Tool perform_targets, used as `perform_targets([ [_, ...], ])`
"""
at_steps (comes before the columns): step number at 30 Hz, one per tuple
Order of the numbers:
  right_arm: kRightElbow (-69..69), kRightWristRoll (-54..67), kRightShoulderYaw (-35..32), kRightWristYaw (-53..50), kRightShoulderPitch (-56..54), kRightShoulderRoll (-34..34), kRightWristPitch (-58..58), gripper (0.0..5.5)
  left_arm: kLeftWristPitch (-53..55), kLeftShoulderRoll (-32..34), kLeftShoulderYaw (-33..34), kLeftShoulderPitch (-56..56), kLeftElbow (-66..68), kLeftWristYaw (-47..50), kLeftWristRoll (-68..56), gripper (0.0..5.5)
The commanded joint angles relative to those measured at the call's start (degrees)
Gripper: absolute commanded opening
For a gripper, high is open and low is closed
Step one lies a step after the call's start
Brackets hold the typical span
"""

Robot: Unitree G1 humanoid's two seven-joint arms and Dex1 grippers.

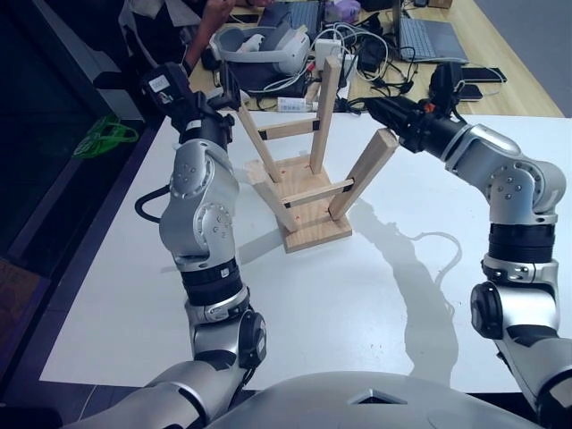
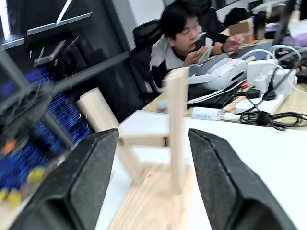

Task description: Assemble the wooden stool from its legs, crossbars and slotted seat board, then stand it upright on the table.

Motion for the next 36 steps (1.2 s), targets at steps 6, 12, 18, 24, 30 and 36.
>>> perform_targets([
  [6, -6.8, 11.3, -2.3, 2.2, -5.4, 2.2, 5.1, 2.68, 0.6, 0.8, -0.5, -1.4, 1.4, -0.4, -0.1, 4.05],
  [12, -5.0, 2.2, 11.9, 6.4, 6.5, -3.6, 8.8, 2.68, 0.9, -0.1, -1.4, -0.9, 0.9, -0.2, -0.2, 4.05],
  [18, -5.4, 3.9, 6.9, 5.3, 3.8, -0.3, 3.6, 2.68, 1.2, -0.3, -1.7, -1.0, 1.0, -0.4, -0.3, 4.05],
  [24, 0.6, 12.0, -11.8, -9.4, -6.8, 7.7, -7.4, 2.68, 3.1, 2.7, 1.8, 0.1, 1.0, -0.6, -0.9, 4.05],
  [30, -0.3, 9.2, -16.4, -20.6, -1.6, 6.0, -8.8, 2.68, 12.9, 4.3, 4.2, 6.8, -7.9, 2.9, 0.3, 4.05],
  [36, -14.2, 2.9, -5.9, -31.6, 15.7, 10.2, 1.7, 2.68, 39.1, 2.1, -0.7, 16.4, -23.2, 4.8, 0.6, 4.05],
])
